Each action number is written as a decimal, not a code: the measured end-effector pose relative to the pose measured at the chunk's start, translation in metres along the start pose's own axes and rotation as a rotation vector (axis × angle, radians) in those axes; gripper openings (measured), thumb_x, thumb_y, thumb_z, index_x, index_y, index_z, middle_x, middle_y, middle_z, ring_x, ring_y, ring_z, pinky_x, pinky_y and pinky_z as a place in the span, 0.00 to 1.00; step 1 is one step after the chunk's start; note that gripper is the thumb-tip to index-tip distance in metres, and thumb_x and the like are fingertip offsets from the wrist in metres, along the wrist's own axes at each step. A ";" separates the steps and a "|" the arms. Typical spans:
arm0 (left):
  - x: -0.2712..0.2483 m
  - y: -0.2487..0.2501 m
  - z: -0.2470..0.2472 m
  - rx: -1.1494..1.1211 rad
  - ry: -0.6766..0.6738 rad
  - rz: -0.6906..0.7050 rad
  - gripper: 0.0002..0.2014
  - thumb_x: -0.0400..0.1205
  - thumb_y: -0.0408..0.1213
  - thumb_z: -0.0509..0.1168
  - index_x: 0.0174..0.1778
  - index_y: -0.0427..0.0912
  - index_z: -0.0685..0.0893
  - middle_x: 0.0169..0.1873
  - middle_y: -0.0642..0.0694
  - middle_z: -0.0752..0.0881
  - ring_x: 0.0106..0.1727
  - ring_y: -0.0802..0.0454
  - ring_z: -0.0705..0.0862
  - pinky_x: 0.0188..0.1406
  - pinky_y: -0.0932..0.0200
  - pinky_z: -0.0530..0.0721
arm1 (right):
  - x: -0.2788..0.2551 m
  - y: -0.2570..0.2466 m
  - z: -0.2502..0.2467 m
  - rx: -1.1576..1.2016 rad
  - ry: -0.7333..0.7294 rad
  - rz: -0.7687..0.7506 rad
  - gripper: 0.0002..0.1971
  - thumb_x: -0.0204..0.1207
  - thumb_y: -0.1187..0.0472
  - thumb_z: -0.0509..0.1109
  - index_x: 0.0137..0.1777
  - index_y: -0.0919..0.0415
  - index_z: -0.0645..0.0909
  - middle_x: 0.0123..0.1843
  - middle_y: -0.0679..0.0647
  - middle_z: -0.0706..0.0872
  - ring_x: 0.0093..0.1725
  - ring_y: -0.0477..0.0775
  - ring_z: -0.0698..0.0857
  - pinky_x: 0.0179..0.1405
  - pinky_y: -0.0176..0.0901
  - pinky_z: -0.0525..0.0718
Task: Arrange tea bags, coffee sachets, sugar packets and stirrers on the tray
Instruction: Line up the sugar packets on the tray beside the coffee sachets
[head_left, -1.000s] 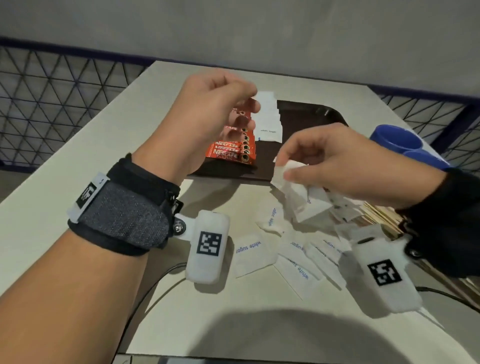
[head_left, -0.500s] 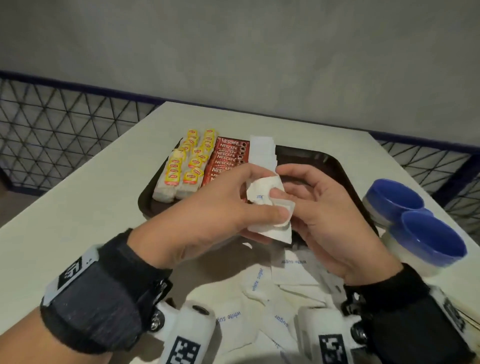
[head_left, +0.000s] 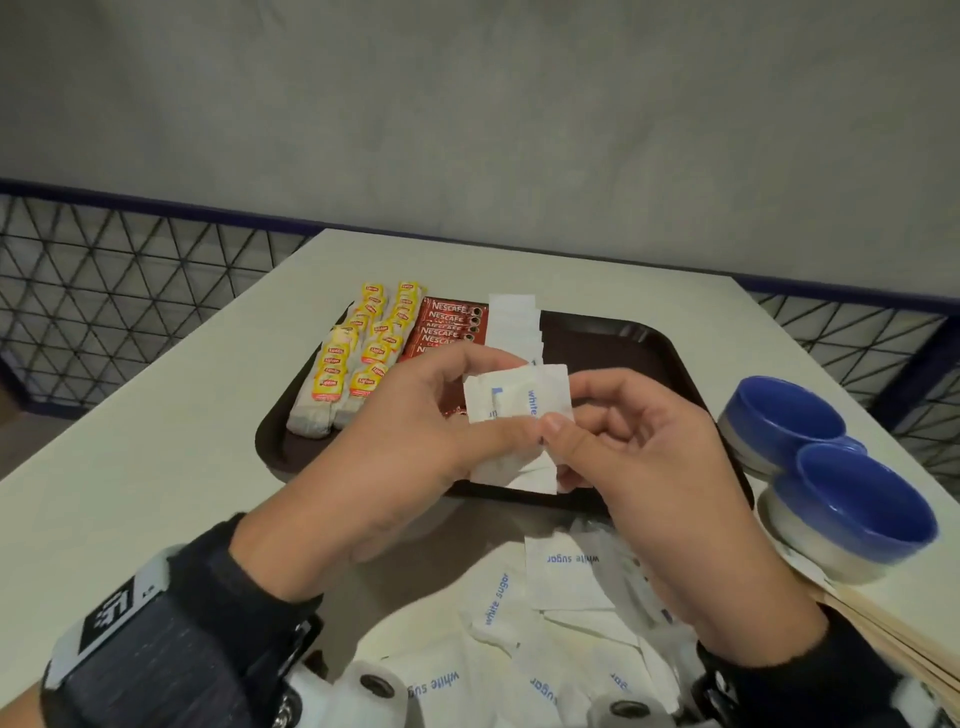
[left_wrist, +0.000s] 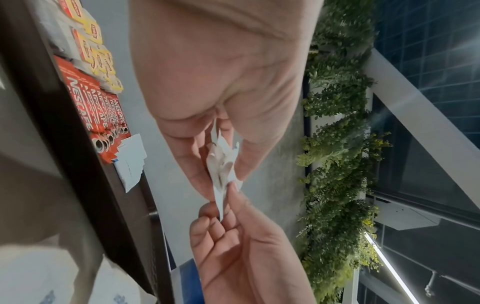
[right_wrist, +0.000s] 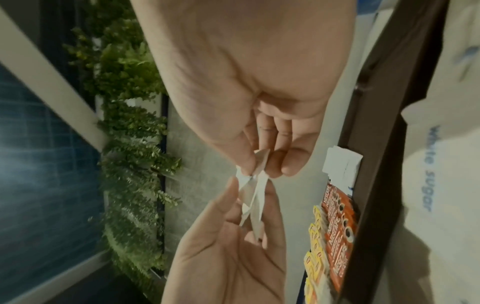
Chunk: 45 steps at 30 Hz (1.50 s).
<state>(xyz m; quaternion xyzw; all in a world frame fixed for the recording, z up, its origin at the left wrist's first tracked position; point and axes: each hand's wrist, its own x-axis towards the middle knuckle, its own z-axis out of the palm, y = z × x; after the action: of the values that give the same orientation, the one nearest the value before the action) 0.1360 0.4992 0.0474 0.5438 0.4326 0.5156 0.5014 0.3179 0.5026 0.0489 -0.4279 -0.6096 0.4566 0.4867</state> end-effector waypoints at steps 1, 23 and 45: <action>0.000 0.001 0.001 -0.050 0.004 -0.021 0.14 0.77 0.28 0.77 0.54 0.49 0.90 0.52 0.45 0.94 0.50 0.49 0.93 0.44 0.56 0.88 | 0.001 0.000 -0.001 0.011 0.008 0.002 0.10 0.79 0.67 0.75 0.58 0.58 0.86 0.42 0.56 0.94 0.37 0.53 0.90 0.39 0.43 0.92; -0.002 0.017 -0.001 -0.064 0.107 -0.034 0.17 0.71 0.47 0.77 0.51 0.40 0.88 0.38 0.46 0.94 0.33 0.51 0.92 0.37 0.51 0.91 | 0.001 0.001 -0.002 0.341 -0.046 0.155 0.14 0.81 0.65 0.68 0.65 0.62 0.87 0.57 0.59 0.94 0.54 0.64 0.92 0.49 0.52 0.89; -0.006 0.019 0.001 0.000 -0.065 -0.040 0.09 0.81 0.32 0.71 0.40 0.46 0.95 0.41 0.41 0.94 0.38 0.41 0.93 0.37 0.50 0.93 | 0.001 -0.008 -0.005 0.373 0.042 0.082 0.20 0.63 0.66 0.77 0.58 0.62 0.86 0.51 0.61 0.94 0.52 0.63 0.94 0.51 0.56 0.92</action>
<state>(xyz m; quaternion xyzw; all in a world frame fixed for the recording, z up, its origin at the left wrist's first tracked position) 0.1353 0.4905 0.0655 0.5516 0.4267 0.4874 0.5254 0.3223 0.5022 0.0575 -0.3643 -0.4860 0.5721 0.5511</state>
